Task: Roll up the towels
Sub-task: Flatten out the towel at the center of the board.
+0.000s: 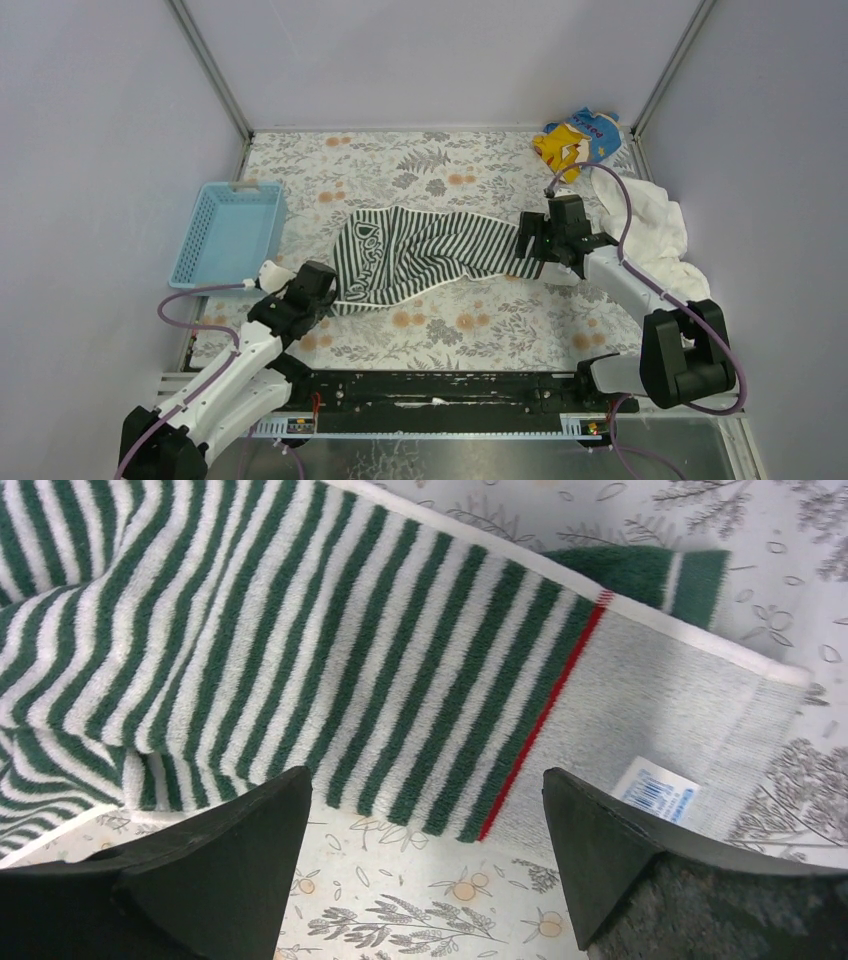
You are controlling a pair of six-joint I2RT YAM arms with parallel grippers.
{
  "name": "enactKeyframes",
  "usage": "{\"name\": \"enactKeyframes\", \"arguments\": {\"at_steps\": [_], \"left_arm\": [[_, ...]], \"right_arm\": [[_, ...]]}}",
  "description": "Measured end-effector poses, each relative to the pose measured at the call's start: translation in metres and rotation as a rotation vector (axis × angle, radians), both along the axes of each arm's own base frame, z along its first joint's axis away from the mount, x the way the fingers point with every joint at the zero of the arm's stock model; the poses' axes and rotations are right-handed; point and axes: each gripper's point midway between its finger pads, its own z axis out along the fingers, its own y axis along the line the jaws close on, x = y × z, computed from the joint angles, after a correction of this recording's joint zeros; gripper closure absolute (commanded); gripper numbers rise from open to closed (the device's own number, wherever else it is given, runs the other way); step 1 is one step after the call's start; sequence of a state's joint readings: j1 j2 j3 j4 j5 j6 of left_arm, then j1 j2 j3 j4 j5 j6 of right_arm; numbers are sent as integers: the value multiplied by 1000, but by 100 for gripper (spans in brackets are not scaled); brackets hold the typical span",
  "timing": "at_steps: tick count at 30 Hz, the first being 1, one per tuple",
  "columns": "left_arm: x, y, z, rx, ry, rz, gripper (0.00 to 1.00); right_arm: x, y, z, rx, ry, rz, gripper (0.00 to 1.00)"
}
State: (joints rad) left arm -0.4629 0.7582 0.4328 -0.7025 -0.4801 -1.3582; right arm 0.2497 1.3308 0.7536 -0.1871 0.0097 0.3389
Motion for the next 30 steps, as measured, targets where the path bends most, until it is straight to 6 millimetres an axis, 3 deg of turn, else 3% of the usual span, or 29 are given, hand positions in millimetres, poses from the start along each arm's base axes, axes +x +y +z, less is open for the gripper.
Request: {"name": "enactKeyframes", "arguments": {"at_steps": [13, 21, 30], "left_arm": [[29, 10, 56, 157, -147, -86, 100], [35, 13, 70, 246, -165, -164, 100], [38, 12, 74, 275, -172, -196, 100]], "right_arm": [[-12, -56, 9, -188, -5, -241, 9], [-32, -93, -14, -200, 64, -403, 20], [-32, -97, -29, -153, 88, -432, 29]]}}
